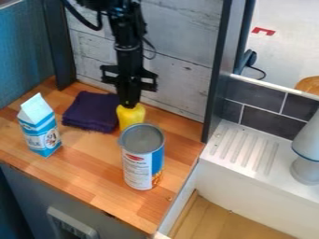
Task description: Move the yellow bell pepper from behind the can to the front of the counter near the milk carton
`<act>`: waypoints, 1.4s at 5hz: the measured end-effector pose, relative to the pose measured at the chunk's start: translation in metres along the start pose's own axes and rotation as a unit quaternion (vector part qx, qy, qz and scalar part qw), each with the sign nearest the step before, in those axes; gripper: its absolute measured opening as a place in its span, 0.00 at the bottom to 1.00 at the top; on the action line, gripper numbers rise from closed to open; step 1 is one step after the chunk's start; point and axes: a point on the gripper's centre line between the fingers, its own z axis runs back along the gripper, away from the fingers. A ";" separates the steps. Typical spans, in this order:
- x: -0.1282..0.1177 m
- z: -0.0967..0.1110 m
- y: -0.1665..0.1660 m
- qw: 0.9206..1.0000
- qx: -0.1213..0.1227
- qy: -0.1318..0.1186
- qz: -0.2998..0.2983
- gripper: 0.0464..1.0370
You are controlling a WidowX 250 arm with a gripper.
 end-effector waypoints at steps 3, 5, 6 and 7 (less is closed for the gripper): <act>-0.034 0.057 0.058 0.996 -0.063 -0.007 0.065 0.07; -0.088 0.053 0.069 0.991 -0.091 0.014 0.096 0.07; -0.118 0.047 0.058 0.991 -0.105 0.012 0.084 0.07; -0.135 0.040 0.054 0.993 -0.092 -0.012 0.075 0.07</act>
